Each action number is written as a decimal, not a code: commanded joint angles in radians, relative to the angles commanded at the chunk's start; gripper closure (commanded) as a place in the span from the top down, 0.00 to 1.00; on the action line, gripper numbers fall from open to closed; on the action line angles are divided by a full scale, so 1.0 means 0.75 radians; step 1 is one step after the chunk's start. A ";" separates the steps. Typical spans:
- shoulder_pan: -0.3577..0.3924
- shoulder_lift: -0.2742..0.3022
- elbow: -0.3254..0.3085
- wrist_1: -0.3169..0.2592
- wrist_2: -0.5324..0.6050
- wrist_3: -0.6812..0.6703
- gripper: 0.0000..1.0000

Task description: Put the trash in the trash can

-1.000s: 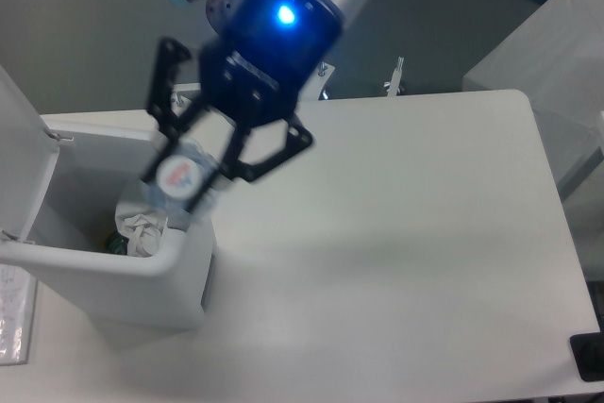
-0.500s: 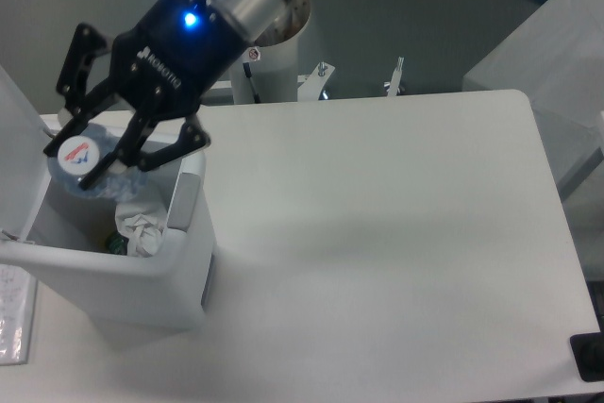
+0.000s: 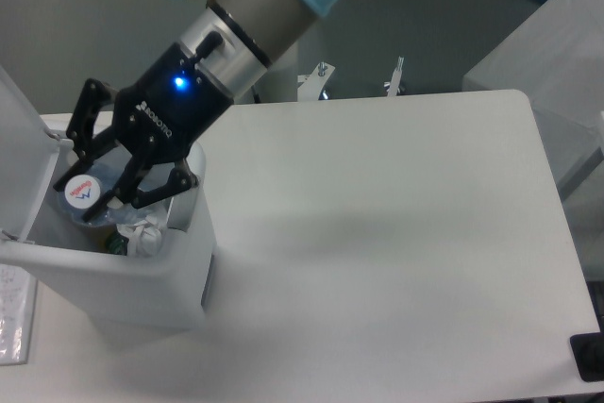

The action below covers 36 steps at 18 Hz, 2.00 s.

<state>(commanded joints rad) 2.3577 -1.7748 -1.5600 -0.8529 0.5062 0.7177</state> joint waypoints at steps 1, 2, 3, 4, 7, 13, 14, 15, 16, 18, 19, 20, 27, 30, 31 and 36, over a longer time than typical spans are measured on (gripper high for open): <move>0.000 -0.002 -0.004 0.000 0.000 0.012 0.40; 0.000 0.000 -0.008 0.000 0.000 0.025 0.59; 0.002 0.000 -0.008 0.000 0.002 0.041 0.84; 0.002 0.000 -0.008 0.000 0.002 0.047 0.96; 0.010 0.000 -0.012 0.000 0.004 0.047 1.00; 0.163 -0.002 0.006 0.000 0.016 0.051 1.00; 0.202 -0.004 0.014 -0.002 0.016 0.051 1.00; 0.243 -0.010 0.020 -0.002 0.018 0.051 1.00; 0.280 -0.018 0.028 0.000 0.018 0.051 1.00; 0.335 -0.057 0.053 0.006 0.022 0.053 1.00; 0.364 -0.084 0.065 0.004 0.059 0.059 1.00; 0.388 -0.106 0.067 0.006 0.132 0.086 1.00; 0.397 -0.213 0.137 0.004 0.744 0.272 1.00; 0.399 -0.280 0.163 -0.006 0.901 0.325 1.00; 0.397 -0.300 0.170 -0.018 0.991 0.380 1.00; 0.393 -0.370 0.157 -0.096 1.329 0.656 1.00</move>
<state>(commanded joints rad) 2.6523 -2.0524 -1.4419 -0.9249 1.5031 1.2100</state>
